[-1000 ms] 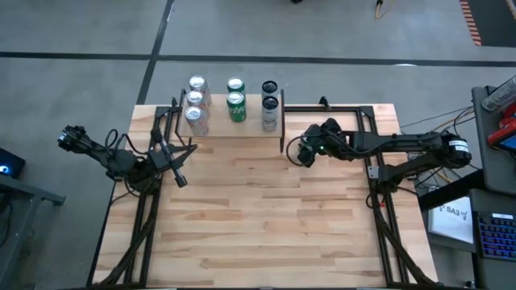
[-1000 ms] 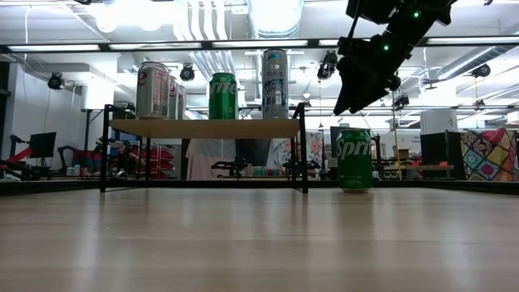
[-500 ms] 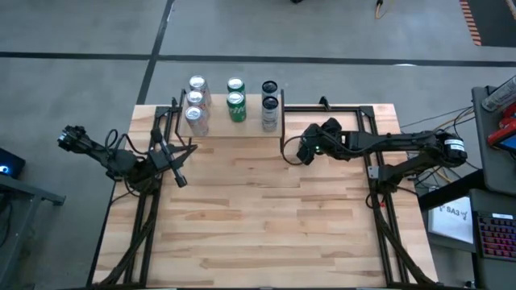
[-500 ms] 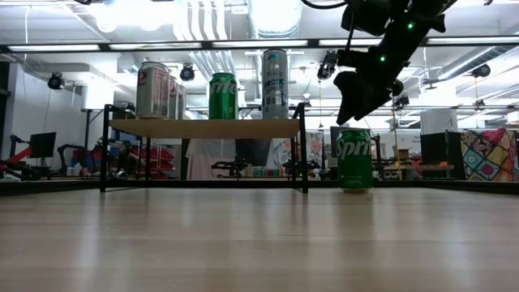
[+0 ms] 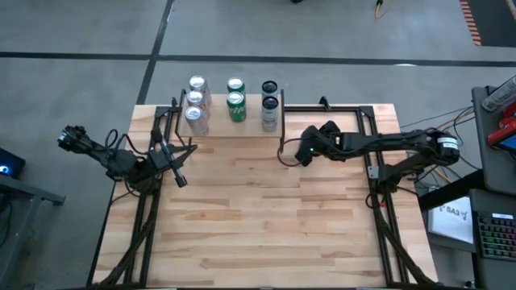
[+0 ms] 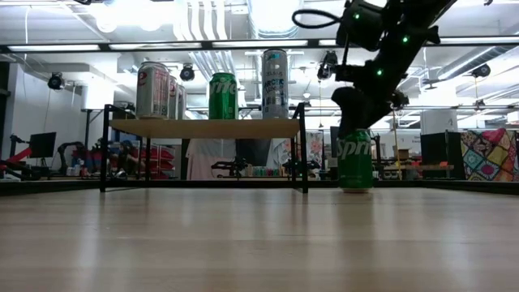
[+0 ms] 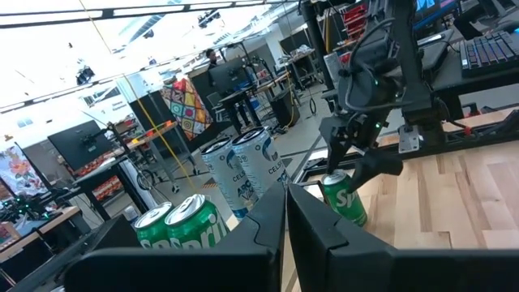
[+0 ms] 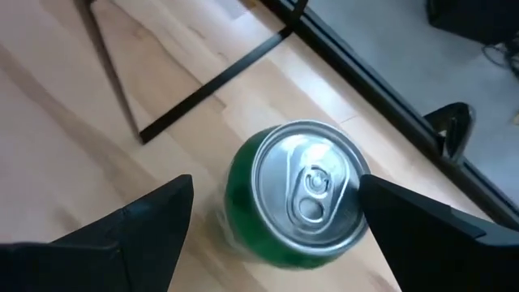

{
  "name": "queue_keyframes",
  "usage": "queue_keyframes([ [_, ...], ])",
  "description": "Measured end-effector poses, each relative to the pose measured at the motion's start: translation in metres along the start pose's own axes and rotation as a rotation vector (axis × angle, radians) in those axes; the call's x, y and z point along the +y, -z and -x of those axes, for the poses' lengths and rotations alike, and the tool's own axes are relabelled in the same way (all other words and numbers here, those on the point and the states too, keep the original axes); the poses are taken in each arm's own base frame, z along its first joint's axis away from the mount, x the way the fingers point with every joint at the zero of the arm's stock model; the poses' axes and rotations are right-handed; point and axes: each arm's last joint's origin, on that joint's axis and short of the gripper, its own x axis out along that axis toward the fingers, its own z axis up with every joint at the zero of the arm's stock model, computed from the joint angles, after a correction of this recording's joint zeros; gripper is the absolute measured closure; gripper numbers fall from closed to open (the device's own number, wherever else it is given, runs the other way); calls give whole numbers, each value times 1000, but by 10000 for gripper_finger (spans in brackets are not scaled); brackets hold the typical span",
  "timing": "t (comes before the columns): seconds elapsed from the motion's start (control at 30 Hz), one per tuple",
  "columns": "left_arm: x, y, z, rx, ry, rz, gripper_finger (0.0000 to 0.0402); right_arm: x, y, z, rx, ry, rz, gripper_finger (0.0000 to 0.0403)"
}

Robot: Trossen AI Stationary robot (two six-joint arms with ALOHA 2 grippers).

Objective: Place canned beverage on shelf
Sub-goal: Put the green soda can aligned with the other green soda cans on the shelf

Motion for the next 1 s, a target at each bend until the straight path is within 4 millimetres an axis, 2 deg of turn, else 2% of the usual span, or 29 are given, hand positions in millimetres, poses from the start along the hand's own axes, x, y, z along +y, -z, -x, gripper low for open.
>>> queue_keyframes([
  [0.23, 0, 0, 0, 0, 0, 0, 402, 3, 2, -9, 12, 51, 20, 67],
  [0.57, 0, 0, 0, 1, 0, -1, 402, -7, -8, 15, -53, 1, 32, 83],
  [0.73, 0, 0, 0, 1, 0, -5, 402, -12, -10, 21, -74, 10, 87, 74],
  [1.0, 0, 0, 0, 1, 1, -7, 402, -22, -5, 12, 6, 10, -8, 51],
])
